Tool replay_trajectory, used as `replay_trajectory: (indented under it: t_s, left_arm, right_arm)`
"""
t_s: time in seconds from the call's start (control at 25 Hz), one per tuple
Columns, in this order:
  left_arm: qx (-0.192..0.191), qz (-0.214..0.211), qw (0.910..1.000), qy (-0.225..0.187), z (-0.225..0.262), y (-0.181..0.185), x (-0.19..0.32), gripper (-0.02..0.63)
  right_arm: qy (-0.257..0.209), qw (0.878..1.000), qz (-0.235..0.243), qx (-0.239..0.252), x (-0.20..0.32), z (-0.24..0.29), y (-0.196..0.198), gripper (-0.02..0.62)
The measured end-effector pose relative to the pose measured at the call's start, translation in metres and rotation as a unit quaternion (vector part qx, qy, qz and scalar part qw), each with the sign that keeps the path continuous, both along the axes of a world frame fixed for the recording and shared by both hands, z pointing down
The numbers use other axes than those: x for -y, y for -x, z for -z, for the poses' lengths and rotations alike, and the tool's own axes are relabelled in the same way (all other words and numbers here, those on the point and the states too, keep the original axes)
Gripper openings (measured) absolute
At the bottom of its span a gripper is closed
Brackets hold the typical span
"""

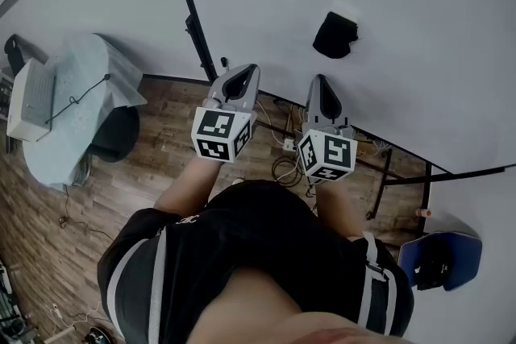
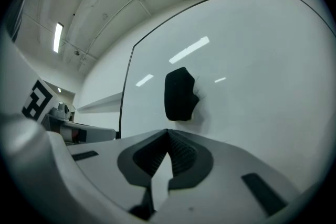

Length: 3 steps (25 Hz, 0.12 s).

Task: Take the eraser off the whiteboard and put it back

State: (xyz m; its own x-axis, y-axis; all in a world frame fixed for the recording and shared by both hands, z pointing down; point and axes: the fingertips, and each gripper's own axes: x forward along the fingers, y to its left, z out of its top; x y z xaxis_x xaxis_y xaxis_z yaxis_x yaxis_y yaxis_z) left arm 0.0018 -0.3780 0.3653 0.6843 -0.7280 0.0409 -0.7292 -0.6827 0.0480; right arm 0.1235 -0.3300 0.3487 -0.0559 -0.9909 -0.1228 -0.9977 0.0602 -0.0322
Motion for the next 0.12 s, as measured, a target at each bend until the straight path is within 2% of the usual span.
replay_trajectory:
  t_s: [0.12]
  left_arm:
    - [-0.001,0.001,1.0000,0.001,-0.0010,-0.0006,-0.0009,0.009]
  right_arm:
    - [0.001,1.000,0.001,-0.001,-0.0004,-0.0003,0.0005,0.005]
